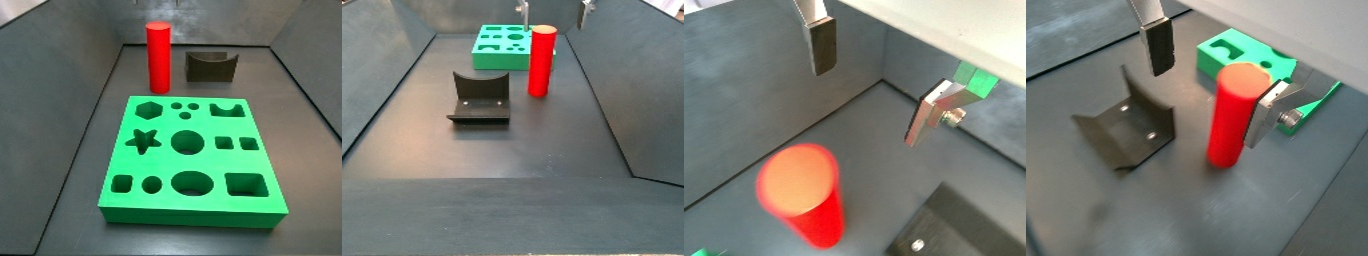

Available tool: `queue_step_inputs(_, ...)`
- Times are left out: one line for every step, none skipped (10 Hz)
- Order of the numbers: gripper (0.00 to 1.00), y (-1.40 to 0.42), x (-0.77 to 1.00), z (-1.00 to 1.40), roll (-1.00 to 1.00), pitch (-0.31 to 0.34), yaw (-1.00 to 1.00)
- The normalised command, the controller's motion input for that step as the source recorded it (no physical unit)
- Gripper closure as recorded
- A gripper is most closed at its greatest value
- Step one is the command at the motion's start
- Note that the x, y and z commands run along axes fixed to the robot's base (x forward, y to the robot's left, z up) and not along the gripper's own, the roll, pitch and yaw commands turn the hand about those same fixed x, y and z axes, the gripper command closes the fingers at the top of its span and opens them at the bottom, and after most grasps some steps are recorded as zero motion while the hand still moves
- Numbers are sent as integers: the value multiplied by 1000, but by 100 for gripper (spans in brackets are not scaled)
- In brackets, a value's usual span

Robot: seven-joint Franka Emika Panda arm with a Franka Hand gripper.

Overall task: Pick up the round object. Move up. Move to above the board. Insert the round object.
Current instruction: Pick up the round object.

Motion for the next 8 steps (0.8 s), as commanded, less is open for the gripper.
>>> queue_step_inputs(0, -694, 286, -114, -10, 0, -29)
queue_step_inputs(0, -594, 426, -46, -57, 27, -123)
queue_step_inputs(0, -520, 349, -29, -84, 17, -94)
queue_step_inputs(0, -214, 17, -103, -109, 0, 0)
queue_step_inputs(0, -109, 0, -149, -144, 0, 0)
queue_step_inputs(0, -57, -126, -294, -103, -46, 6)
queue_step_inputs(0, -14, -243, -303, -110, -63, 94)
queue_step_inputs(0, -74, -31, -329, -63, -19, 111)
